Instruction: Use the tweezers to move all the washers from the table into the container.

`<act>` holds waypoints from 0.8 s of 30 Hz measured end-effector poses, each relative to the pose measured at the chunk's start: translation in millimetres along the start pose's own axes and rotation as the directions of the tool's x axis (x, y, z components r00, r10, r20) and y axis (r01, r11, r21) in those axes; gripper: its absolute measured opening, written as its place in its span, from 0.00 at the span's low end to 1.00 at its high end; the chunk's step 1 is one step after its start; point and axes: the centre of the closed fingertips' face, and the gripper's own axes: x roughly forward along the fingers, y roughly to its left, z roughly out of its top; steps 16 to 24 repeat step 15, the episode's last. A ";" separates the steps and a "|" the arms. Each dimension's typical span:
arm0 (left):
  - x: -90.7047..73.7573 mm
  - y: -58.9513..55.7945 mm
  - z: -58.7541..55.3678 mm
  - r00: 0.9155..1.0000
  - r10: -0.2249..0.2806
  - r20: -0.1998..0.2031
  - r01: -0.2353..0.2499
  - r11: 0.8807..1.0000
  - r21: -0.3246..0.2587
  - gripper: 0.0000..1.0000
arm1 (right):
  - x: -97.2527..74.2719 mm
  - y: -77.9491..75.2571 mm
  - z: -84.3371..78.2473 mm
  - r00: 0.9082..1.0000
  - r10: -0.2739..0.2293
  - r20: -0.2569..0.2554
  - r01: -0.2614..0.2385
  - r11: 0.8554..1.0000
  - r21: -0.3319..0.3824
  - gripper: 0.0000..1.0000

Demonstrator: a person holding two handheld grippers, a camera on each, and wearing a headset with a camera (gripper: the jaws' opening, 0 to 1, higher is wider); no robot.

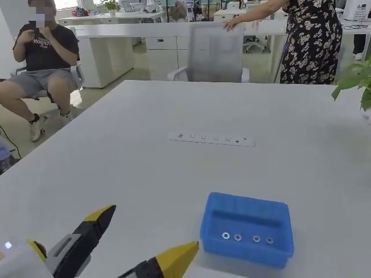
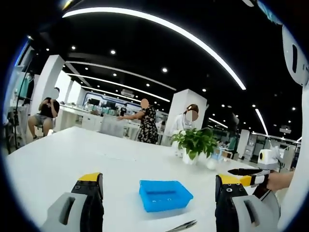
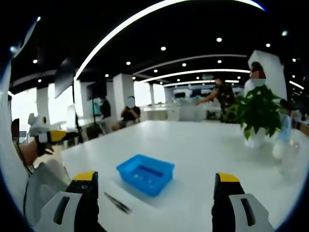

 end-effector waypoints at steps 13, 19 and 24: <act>-1.2 0.2 -2.0 1.000 0.001 -0.004 -0.001 1.000 -0.006 0.99 | 2.8 6.8 -4.5 0.999 0.019 -0.031 -0.019 1.000 -0.005 0.99; -1.5 0.5 -2.1 1.000 0.001 -0.005 -0.001 1.000 -0.006 0.99 | 3.0 4.8 -4.4 0.999 0.016 -0.028 -0.016 1.000 -0.004 0.99; -1.5 0.5 -2.1 1.000 0.001 -0.005 -0.001 1.000 -0.006 0.99 | 3.0 4.8 -4.4 0.999 0.016 -0.028 -0.016 1.000 -0.004 0.99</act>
